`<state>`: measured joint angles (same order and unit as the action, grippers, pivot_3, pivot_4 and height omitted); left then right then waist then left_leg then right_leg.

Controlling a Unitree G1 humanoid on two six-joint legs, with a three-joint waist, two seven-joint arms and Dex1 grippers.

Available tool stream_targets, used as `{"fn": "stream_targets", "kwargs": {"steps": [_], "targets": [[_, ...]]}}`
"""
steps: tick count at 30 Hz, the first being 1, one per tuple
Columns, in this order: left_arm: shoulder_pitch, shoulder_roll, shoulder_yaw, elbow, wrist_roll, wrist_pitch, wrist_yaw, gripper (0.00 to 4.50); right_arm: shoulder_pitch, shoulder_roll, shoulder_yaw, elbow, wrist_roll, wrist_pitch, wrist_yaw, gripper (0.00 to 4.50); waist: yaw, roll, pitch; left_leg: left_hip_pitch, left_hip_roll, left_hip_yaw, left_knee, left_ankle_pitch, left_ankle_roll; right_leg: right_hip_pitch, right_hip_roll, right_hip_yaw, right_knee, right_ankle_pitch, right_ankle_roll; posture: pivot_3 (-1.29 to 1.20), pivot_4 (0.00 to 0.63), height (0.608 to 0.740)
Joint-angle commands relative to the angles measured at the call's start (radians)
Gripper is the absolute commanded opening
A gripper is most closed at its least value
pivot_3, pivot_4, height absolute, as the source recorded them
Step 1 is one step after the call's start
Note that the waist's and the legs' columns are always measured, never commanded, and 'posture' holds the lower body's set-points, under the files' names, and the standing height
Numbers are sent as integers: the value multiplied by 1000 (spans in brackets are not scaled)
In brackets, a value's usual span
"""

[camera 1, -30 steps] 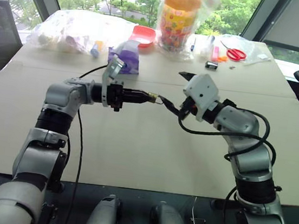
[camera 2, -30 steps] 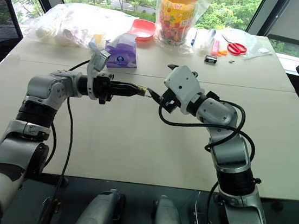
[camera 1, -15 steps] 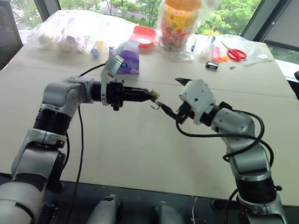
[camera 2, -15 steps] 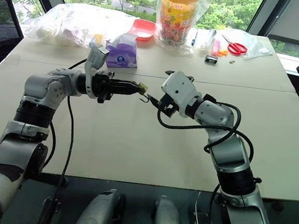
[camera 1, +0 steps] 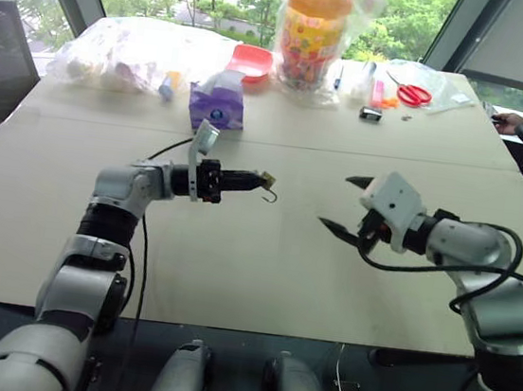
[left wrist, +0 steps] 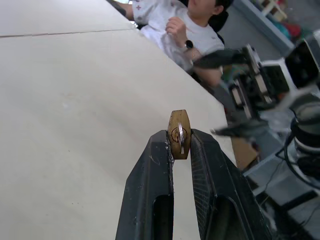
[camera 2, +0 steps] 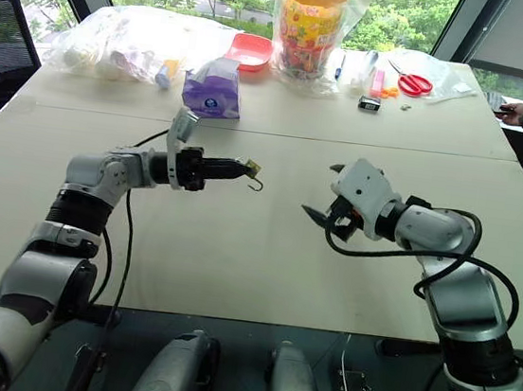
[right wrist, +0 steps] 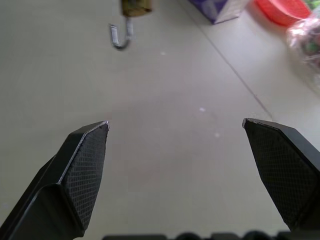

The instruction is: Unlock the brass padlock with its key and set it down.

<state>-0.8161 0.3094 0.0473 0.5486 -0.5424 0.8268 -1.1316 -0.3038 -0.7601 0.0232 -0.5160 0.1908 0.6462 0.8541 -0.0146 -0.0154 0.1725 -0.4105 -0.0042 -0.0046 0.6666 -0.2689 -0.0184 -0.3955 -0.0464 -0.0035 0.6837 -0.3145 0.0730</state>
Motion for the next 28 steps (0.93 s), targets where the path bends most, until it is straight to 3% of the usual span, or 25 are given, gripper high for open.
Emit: {"fn": "stream_targets", "kwargs": {"steps": [1,8,10,18,22,28], "targets": [[16,-53,76,7,-46,79,133,40,6,-30,-10,-108,47,56,10,4478,1,0,0,0,0,0,0,0,0,0,0,0,0,0,0,0,150,740],[62,-123,125,5,-28,156,360,40,0,-22,21,-128,53,80,-26,4478,4,0,0,1,0,0,0,0,0,1,0,0,0,0,0,0,150,740],[71,-125,129,10,-20,157,402,1063,0,-21,27,-128,54,78,-34,4500,4,0,0,1,0,0,0,0,0,1,0,0,0,0,0,0,150,740],[107,-69,110,-77,-8,263,500,4255,-2,-27,43,-117,52,60,-49,4500,0,-1,0,5,0,0,0,0,-1,5,-1,0,0,0,0,0,150,740],[210,101,113,-325,-17,329,502,4255,45,-42,6,-112,64,59,-47,4500,-26,-1,-1,8,1,0,-2,0,-1,6,0,1,0,0,0,0,150,740],[339,177,164,-605,-78,278,494,4255,84,14,-51,-19,107,60,-83,4500,-18,-1,-1,8,1,0,-4,1,-3,6,-1,1,0,0,-1,0,150,740]]}}
